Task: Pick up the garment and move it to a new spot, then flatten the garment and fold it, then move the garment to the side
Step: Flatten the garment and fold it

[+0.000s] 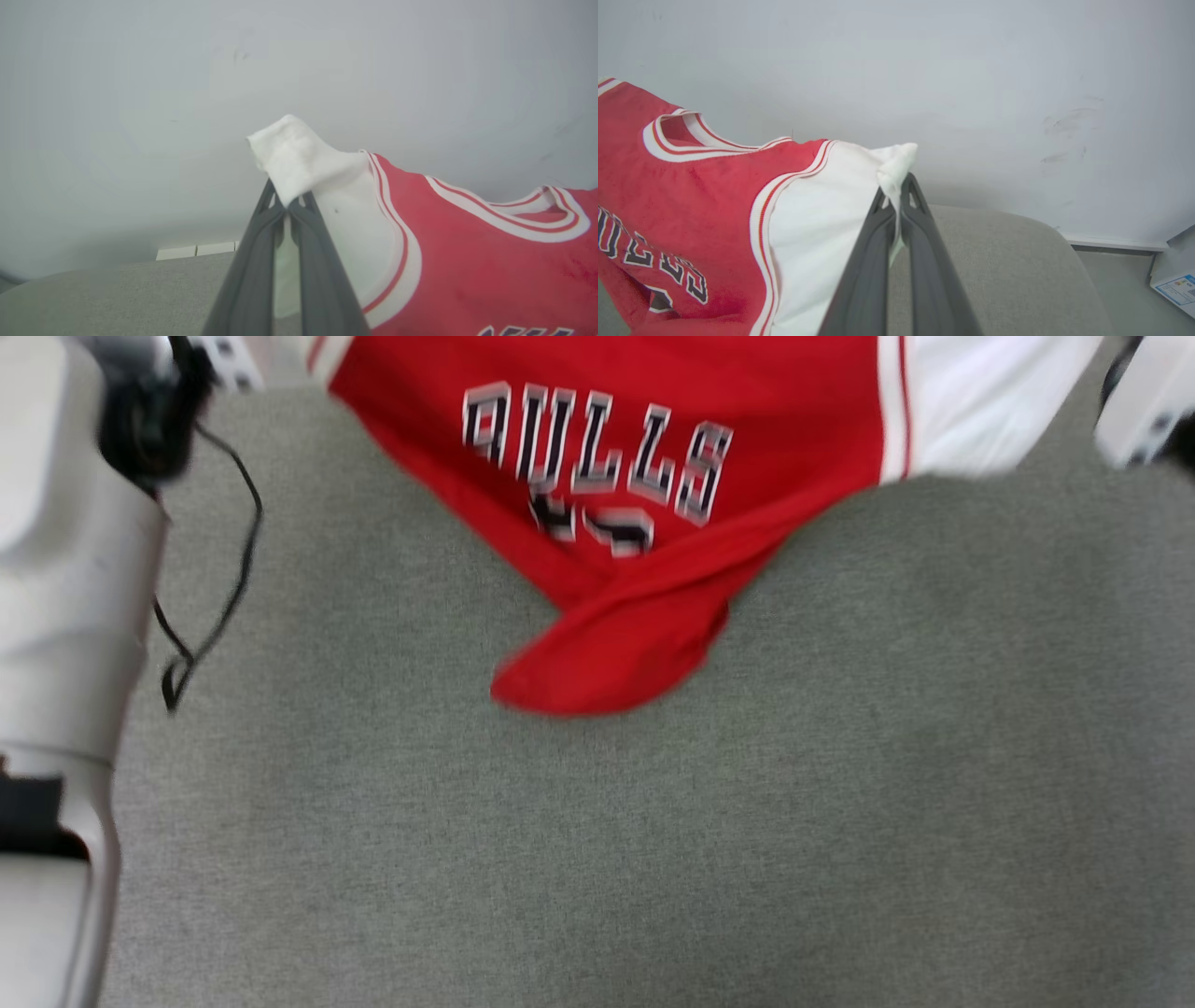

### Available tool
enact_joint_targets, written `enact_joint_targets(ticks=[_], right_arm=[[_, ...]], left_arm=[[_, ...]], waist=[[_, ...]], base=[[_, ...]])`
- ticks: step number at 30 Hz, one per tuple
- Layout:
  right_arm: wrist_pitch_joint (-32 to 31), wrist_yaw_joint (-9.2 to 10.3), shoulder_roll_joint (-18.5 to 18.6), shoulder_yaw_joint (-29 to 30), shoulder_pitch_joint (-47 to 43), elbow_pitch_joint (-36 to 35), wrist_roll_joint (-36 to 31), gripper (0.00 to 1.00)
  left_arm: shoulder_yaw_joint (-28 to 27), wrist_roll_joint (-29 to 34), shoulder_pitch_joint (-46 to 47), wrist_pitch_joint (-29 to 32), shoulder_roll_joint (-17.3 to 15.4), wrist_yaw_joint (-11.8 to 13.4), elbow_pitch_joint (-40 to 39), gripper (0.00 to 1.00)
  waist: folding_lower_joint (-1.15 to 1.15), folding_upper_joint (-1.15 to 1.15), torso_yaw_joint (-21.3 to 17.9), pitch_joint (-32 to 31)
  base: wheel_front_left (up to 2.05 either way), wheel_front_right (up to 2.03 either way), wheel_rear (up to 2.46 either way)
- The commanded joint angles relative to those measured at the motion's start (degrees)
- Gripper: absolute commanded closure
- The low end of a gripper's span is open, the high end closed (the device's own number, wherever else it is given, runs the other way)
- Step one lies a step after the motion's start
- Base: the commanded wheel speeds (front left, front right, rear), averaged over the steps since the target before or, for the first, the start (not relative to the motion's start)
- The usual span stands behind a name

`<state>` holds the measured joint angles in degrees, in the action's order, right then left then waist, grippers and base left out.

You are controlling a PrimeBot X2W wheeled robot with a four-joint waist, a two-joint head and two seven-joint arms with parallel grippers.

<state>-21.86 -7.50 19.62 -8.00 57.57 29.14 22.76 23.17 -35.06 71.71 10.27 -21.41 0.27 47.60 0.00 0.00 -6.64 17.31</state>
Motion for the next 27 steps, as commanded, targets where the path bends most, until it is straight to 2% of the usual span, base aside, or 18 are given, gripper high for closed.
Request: enact_joint_targets(ticks=[1, 10, 16, 22, 27], right_arm=[[1.79, 0.03, 0.68, -0.25, 4.72, 0.73, -0.2, 1.0], [12.05, 0.03, 1.94, -0.27, 27.74, 5.78, -5.03, 1.0], [19.24, 0.03, 0.55, -0.13, 39.96, 9.6, -7.34, 1.0], [21.75, 0.03, -1.06, -3.85, 45.51, 13.59, -7.04, 1.0], [22.37, 0.03, -1.66, -6.73, 46.4, 17.25, -5.71, 1.0]], left_arm=[[-0.65, 0.76, 3.68, -2.2, -0.44, 0.45, -0.33, 1.0], [-1.2, 4.67, 19.79, -11.97, -2.12, 1.18, -1.8, 1.0], [-1.71, 5.93, 27.72, -17.12, -2.6, 0.81, -1.69, 1.0], [-1.33, 5.6, 29.59, -18.01, -2.18, -0.23, -0.62, 1.0], [-1.06, 4.81, 27.68, -18.13, -1.0, -0.67, 0.55, 1.0]], waist=[[0.0, 0.0, 0.56, 2.72], [0.0, 0.0, 1.61, 12.16], [0.0, 0.0, 1.97, 16.69], [0.0, 0.0, 2.42, 19.31], [0.0, 0.0, 3.06, 20.63]], base=[[0.0, 0.0, 0.0], [0.0, 0.0, 0.0], [0.0, 0.0, 0.0], [0.0, 0.0, 0.0], [0.0, 0.0, 0.0]])
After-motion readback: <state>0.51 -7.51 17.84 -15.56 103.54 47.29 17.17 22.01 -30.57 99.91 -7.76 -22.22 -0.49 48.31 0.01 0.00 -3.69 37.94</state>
